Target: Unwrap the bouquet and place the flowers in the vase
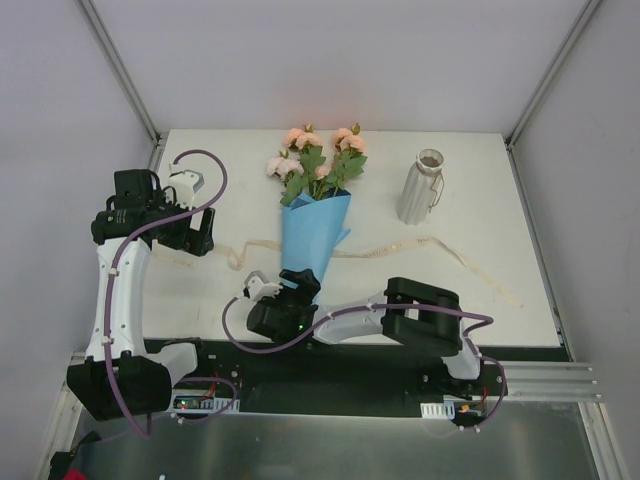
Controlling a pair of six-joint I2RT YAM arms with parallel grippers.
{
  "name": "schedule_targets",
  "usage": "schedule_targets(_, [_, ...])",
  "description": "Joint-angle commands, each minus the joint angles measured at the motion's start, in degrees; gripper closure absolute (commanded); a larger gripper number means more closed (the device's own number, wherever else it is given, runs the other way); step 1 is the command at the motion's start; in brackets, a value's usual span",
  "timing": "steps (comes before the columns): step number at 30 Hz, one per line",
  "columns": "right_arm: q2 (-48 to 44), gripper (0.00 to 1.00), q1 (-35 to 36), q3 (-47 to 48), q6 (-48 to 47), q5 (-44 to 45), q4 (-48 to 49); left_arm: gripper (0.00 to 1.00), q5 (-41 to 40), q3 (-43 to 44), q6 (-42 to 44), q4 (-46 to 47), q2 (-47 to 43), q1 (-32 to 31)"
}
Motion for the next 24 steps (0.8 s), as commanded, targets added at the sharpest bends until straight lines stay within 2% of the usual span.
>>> schedule_targets(1, [0.3,0.25,0.5,2.1,-1.3,0.9,1.5,0.01,1.2,1.3,1.0,-1.0,0.0,-0.3])
schedule_targets(4, [-0.9,0.30,0.6,1.5,-2.4,1.9,4.6,0.01,1.3,1.2,1.0,-1.0,-0.2,-0.2])
schedule_targets(5, [-1.6,0.36,0.6,1.0,-3.0,3.2,5.7,0.01,1.3,1.1,0.9,-0.9,-0.2,-0.3])
schedule_targets(7, [-2.5,0.41,0.8,0.5,-4.3,4.1,8.6,0.01,1.4,1.2,0.9,-0.9,-0.5,-0.2])
schedule_targets(9, [-3.2,0.43,0.9,0.2,-4.6,4.8,10.0,0.01,1.5,1.3,0.9,-0.8,-0.4,-0.2])
schedule_targets(11, [-3.7,0.34,1.0,0.4,-4.6,3.4,9.4,0.01,1.6,1.4,0.9,-1.0,-0.5,-0.2])
schedule_targets(12, [-3.8,0.24,1.2,0.6,-4.2,1.5,7.5,0.01,1.6,1.5,1.0,-0.9,-0.6,-0.2])
schedule_targets(14, [-3.2,0.19,1.5,1.5,-2.8,-0.2,4.6,0.01,1.6,1.3,1.2,-0.9,-0.9,-0.2])
schedule_targets(24, [1.9,0.18,1.9,3.7,-0.3,-0.3,-0.5,0.01,1.7,0.3,1.8,-0.9,-1.0,-0.2])
